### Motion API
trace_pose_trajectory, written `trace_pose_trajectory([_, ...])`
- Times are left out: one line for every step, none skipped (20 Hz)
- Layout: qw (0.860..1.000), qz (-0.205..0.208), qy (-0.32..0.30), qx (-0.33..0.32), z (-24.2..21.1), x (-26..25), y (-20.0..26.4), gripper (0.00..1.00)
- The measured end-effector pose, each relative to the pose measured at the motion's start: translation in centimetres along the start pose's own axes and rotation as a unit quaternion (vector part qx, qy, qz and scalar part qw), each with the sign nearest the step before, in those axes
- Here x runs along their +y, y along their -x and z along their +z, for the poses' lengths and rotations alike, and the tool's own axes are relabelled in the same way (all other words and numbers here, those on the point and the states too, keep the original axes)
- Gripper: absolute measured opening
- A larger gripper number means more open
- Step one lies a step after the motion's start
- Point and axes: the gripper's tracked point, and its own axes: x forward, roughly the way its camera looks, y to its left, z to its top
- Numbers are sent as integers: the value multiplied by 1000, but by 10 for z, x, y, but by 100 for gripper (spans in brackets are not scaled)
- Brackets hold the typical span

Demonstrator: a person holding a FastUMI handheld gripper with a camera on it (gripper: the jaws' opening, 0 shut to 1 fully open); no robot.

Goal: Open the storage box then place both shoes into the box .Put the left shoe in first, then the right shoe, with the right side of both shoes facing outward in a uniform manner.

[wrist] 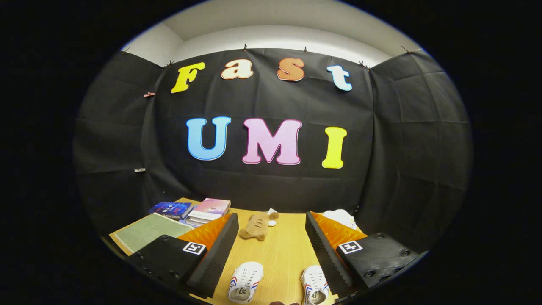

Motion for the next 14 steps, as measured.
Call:
trace_pose_trajectory([1000, 7, 2, 15, -8, 4, -5, 97])
trace_pose_trajectory([999, 20, 3, 26, -15, 10, -8, 98])
trace_pose_trajectory([999, 35, 2, 38, -23, 19, -12, 98])
trace_pose_trajectory([997, 50, -1, 52, -33, 27, -15, 98])
trace_pose_trajectory([995, 68, -7, 70, -45, 37, -17, 98])
trace_pose_trajectory([992, 86, -15, 92, -60, 49, -19, 98])
trace_pose_trajectory([988, 98, -25, 116, -74, 57, -19, 98])
trace_pose_trajectory([983, 115, -40, 136, -88, 67, -18, 98])
trace_pose_trajectory([977, 136, -56, 158, -101, 80, -15, 98])
trace_pose_trajectory([969, 156, -72, 176, -113, 94, -14, 98])
trace_pose_trajectory([962, 175, -85, 193, -123, 105, -10, 98])
trace_pose_trajectory([953, 194, -98, 209, -133, 118, -7, 98])
trace_pose_trajectory([943, 219, -109, 226, -142, 133, -4, 98])
trace_pose_trajectory([932, 242, -118, 243, -153, 148, 2, 98])
